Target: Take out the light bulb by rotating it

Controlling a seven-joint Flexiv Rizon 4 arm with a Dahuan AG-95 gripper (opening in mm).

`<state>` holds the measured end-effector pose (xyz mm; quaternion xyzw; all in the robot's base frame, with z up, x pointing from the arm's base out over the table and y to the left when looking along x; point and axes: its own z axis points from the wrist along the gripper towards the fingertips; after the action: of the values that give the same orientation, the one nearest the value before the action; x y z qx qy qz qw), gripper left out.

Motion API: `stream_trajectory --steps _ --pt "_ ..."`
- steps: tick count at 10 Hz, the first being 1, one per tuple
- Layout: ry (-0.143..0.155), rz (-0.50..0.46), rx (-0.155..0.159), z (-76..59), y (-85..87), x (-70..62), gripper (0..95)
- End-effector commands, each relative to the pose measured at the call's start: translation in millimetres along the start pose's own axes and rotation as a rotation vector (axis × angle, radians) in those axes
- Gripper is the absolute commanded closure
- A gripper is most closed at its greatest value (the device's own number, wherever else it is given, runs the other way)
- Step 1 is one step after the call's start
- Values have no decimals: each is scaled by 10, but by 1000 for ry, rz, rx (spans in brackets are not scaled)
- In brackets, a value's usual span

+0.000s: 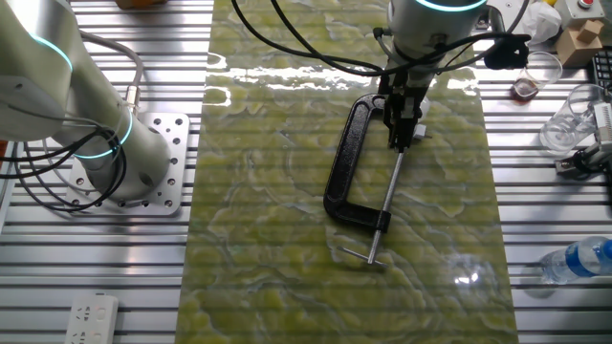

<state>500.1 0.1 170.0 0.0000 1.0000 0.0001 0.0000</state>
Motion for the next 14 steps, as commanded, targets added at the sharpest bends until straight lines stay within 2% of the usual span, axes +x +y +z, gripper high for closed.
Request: stream_trajectory --steps 1,2,8,14 --pt "0 0 0 0 -1 1 0" --pt "55 2 -84 0 -1 1 950" --pt "62 36 -79 2 -1 0 950" --pt "69 66 -81 73 61 -137 950"
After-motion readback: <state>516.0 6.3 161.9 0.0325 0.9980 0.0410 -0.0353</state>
